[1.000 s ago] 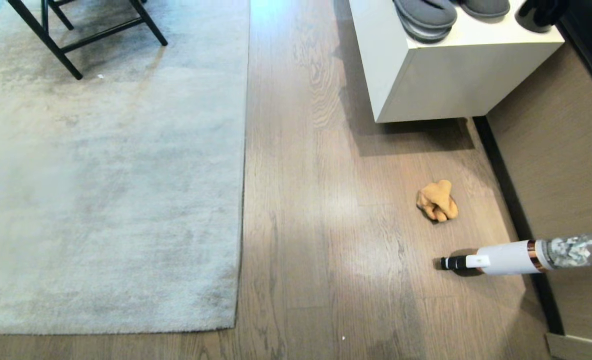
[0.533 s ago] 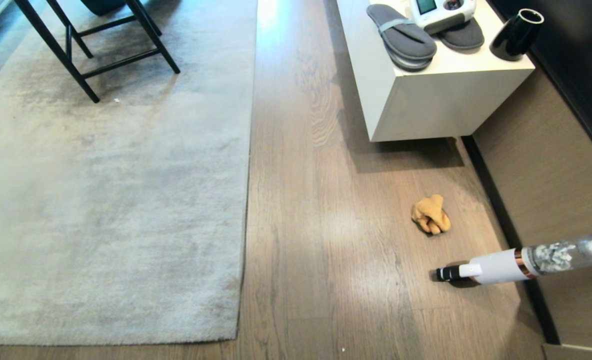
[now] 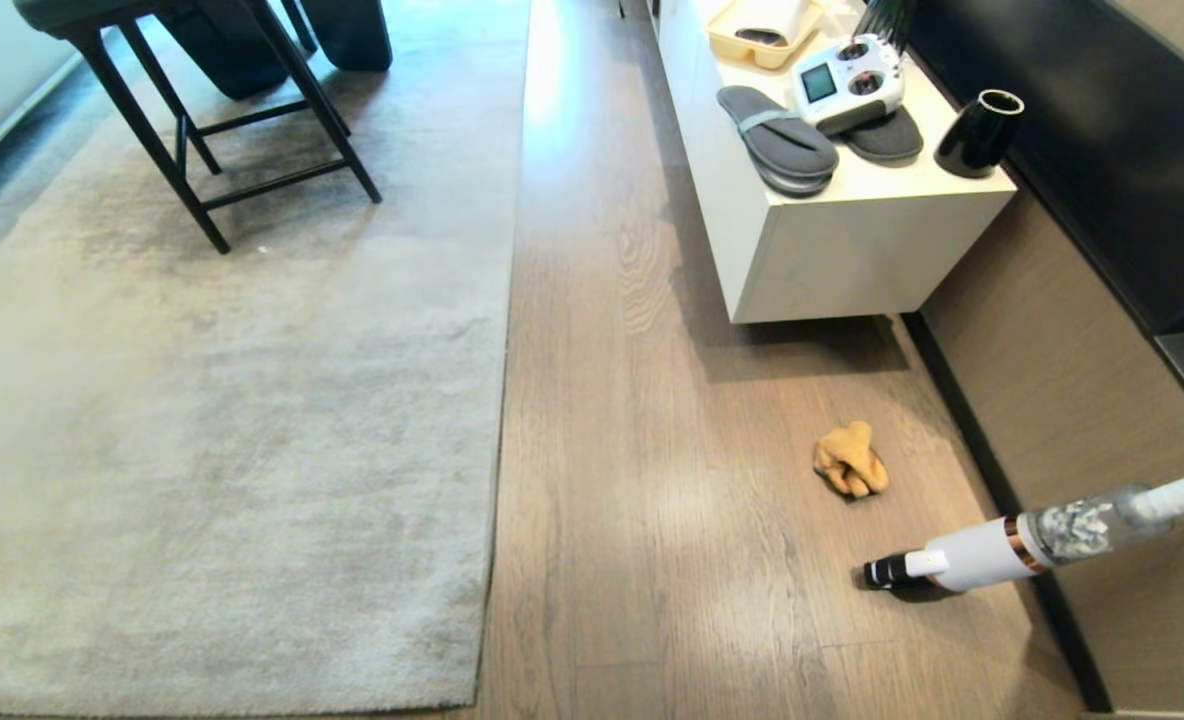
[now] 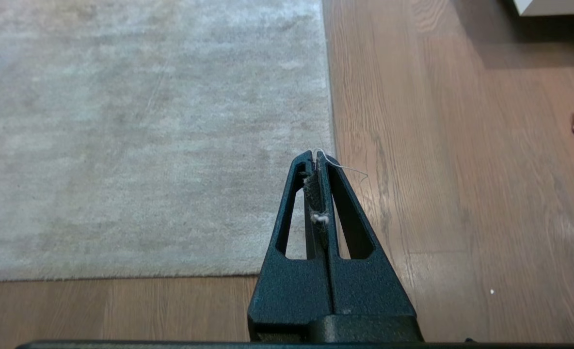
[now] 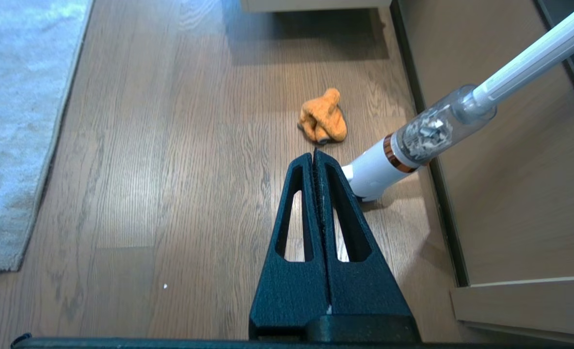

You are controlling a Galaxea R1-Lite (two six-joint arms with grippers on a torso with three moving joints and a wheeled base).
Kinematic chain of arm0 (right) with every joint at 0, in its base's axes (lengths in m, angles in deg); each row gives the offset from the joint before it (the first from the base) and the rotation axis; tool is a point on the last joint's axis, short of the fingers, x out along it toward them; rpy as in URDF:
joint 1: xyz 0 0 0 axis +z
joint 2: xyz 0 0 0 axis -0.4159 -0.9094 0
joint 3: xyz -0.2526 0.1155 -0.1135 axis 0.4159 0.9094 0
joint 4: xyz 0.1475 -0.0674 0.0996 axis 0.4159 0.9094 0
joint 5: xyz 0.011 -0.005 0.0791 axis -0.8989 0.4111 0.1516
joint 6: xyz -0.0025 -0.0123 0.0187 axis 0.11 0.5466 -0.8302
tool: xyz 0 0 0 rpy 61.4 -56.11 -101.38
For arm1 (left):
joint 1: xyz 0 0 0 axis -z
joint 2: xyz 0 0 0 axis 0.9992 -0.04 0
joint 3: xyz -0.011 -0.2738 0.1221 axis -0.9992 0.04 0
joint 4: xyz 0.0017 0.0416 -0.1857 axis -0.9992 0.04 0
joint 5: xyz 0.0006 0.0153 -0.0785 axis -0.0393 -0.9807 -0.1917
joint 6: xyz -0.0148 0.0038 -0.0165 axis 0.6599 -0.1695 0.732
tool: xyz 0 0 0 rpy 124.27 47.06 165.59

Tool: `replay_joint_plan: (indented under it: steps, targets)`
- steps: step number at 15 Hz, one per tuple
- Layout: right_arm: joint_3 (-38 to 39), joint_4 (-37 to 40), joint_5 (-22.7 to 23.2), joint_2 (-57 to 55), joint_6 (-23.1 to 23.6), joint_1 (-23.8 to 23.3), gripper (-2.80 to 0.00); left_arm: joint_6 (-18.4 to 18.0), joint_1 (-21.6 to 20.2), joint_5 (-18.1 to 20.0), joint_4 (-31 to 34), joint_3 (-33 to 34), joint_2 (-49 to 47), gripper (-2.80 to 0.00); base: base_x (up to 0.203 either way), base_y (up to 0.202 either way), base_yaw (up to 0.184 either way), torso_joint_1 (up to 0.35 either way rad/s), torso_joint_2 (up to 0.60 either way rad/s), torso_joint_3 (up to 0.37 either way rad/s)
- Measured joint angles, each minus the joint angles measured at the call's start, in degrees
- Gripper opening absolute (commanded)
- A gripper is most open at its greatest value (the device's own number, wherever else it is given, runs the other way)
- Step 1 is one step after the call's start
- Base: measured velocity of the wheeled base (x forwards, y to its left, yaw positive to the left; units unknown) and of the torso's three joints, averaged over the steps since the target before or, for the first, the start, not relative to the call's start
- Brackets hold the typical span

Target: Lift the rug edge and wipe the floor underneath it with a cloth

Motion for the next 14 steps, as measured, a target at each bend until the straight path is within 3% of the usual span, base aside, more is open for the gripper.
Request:
replay_joint_plan:
  steps: [14]
  targets:
    - [0.0, 0.0, 0.0, 0.0, 0.0, 0.0, -2.8, 0.0, 0.0, 0.0, 0.0, 0.0, 0.0, -2.8, 0.0, 0.0, 0.0, 0.002, 0.0, 0.201]
